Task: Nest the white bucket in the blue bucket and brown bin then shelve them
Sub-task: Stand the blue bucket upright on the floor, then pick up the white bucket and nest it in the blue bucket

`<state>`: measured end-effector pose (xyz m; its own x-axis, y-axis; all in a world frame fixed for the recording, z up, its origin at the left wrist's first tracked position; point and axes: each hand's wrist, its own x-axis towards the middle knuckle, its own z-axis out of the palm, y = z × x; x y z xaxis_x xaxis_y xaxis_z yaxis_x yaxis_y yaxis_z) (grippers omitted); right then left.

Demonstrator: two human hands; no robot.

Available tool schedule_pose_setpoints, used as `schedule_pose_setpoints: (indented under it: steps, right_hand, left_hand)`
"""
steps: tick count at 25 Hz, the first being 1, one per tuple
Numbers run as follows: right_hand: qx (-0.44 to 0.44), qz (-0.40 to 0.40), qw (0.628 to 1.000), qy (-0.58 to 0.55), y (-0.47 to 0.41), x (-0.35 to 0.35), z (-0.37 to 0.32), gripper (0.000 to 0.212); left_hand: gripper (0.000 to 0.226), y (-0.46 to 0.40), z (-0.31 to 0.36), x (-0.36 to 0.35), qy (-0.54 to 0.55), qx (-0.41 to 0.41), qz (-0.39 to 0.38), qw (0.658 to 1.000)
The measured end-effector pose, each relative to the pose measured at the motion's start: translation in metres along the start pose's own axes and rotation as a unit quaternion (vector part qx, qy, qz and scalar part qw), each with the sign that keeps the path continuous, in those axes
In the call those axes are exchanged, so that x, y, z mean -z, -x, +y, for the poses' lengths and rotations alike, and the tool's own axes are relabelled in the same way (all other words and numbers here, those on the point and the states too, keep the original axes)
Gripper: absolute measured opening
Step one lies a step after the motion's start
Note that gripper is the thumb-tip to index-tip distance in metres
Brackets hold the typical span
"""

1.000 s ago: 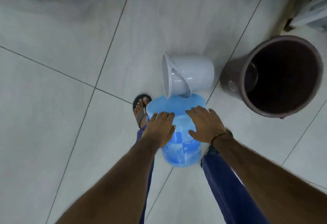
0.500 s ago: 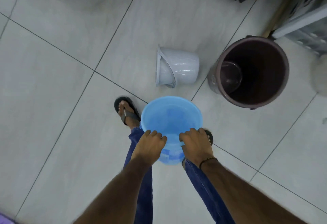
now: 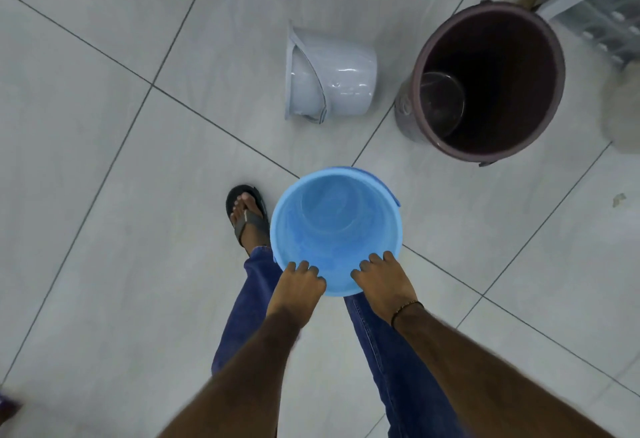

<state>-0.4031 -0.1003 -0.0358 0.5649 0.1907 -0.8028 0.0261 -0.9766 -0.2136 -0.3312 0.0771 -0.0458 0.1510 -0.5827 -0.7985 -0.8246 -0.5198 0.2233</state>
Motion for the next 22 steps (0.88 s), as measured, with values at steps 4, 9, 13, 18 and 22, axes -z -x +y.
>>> schedule_pose_setpoints:
  steps: [4,9,13,18,22]
  right_hand:
    - [-0.010,0.019,1.000,-0.002,0.024,0.041,0.009,0.052]
    - [-0.025,0.067,0.996,0.052,0.018,0.156,0.041,0.058]
    - [-0.062,0.153,0.986,0.038,-0.083,0.249,0.075,0.057]
    - [0.004,0.106,0.970,0.219,-0.258,0.312,0.098,0.064]
    - [0.025,0.048,0.948,0.313,-0.311,0.320,0.095,0.026]
  left_hand:
    - [0.028,0.014,-0.003,0.034,0.095,0.036,0.019,0.995]
    - [0.038,0.013,-0.033,0.140,0.376,0.166,0.129,0.902]
    - [0.041,-0.059,-0.112,0.180,0.537,0.251,0.207,0.779]
    - [0.053,-0.186,-0.201,0.181,0.611,0.298,0.217,0.701]
    - [0.014,-0.223,-0.221,0.169,0.578,0.223,0.203,0.758]
